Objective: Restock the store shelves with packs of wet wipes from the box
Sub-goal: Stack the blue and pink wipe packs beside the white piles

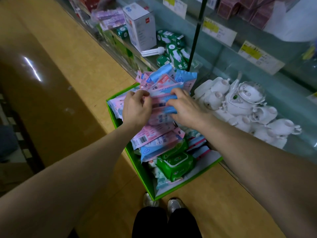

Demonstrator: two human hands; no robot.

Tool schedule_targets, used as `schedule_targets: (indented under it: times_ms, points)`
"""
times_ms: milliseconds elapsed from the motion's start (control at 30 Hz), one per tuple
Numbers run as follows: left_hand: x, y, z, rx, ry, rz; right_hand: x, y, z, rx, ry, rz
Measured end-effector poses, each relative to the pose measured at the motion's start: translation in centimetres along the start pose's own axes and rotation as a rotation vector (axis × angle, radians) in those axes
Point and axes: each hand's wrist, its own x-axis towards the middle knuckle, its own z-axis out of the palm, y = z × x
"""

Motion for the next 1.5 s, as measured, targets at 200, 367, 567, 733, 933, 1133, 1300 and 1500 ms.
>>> schedule_targets:
  times_ms: [200, 367, 567, 733, 933, 1133, 1300, 1500]
  points:
    - [-1.1, -1.8, 0.4, 0.158, -0.103, 0.070, 1.7, -0.9, 0.5, -0.035, 0.034, 0.106]
    - [-0.7, -1.6, 0.0, 0.479, -0.122, 0.123, 2.0, -0.1, 0.7, -0.074, 0.071, 0.081]
    - [-1.2, -1.5, 0.8, 0.553, 0.003, 0.411, 1.8, 0.4, 1.2, -0.016, 0.063, 0.079]
    - [-0.4, -0.7, 1.3, 0.678, -0.058, 0.353, 0.5, 2.2, 0.8, 0.294, 0.318, 0.359]
    - [-0.1, 0.0, 0.8, 0.527, -0.151, 0.223, -0.1, 2.8, 3.5, 0.243, -0.040, 0.500]
    - [0.2, 0.5, 1.0, 0.139, -0.558, -0.017, -1.0, 1.5, 2.6, -0.160, 0.007, 0.159]
    - [0.0, 0.7, 1.2, 0.151, -0.566, 0.000, -1.0, -0.8, 2.0, -0.324, 0.214, -0.135]
    - [0.5, 0.2, 1.3, 0.343, -0.470, 0.098, -1.0, -0.4, 2.6, -0.256, 0.282, -0.080]
